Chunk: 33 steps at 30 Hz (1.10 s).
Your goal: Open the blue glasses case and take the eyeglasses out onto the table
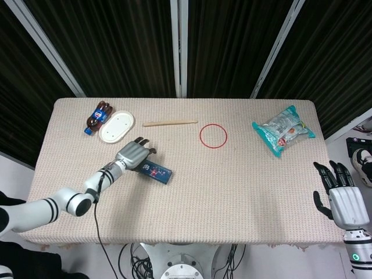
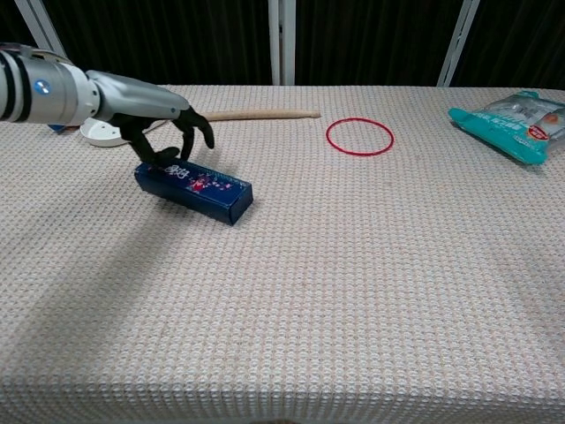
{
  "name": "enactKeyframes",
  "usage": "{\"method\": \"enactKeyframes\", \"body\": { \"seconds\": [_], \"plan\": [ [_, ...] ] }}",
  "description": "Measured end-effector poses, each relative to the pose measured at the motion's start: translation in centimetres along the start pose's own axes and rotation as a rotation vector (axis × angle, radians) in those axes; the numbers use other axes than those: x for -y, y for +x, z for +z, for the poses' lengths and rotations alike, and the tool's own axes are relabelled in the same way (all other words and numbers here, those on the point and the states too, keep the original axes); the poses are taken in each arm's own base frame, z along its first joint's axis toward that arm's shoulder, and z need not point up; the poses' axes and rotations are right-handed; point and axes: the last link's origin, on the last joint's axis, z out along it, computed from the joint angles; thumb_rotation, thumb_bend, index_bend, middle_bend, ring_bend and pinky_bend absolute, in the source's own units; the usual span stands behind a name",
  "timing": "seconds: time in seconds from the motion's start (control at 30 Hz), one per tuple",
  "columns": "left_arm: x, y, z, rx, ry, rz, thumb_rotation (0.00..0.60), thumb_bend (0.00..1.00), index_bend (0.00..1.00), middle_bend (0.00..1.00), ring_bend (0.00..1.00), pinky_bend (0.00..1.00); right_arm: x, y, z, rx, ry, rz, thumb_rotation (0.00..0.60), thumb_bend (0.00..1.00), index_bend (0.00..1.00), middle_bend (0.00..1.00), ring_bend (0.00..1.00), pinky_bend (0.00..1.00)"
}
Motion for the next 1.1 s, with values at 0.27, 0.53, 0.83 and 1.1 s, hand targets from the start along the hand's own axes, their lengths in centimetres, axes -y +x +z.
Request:
{"method": "enactKeyframes", "body": {
  "seconds": [0.27,0.53,0.83,1.1],
  "plan": [
    [0.3,-0.6,-3.1,-0.011,0.035,-0.086,0.600,0.44,0.20,0.30,0.02,0.00,0.1,0.0,0.1,-0.002,0.003,0.002,0.600,0.47,0.02,0.16,0.00,0.07],
    [-1.6,-0.7,-4.1,-0.192,-0.018,-0.029,0.600,0.25,0.17,0.24,0.02,0.00,0.4,-0.1,0.3,-0.004,0.020,0.006,0.600,0.36,0.02,0.16,0.00,0.07],
    [-3.6,-2.8,-2.5,-0.139,0.000,-0.039,0.600,0.25,0.20,0.26,0.02,0.00,-0.1,-0.3,0.2,0.004,0.007,0.015,0.600,0.36,0.02,0.16,0.00,0.07],
    [-3.3,-3.1,-1.8,-0.134,0.043,-0.057,0.600,0.27,0.22,0.27,0.02,0.00,-0.5,-0.5,0.0,0.005,0.001,0.022,0.600,0.36,0.02,0.16,0.00,0.07]
  ]
}}
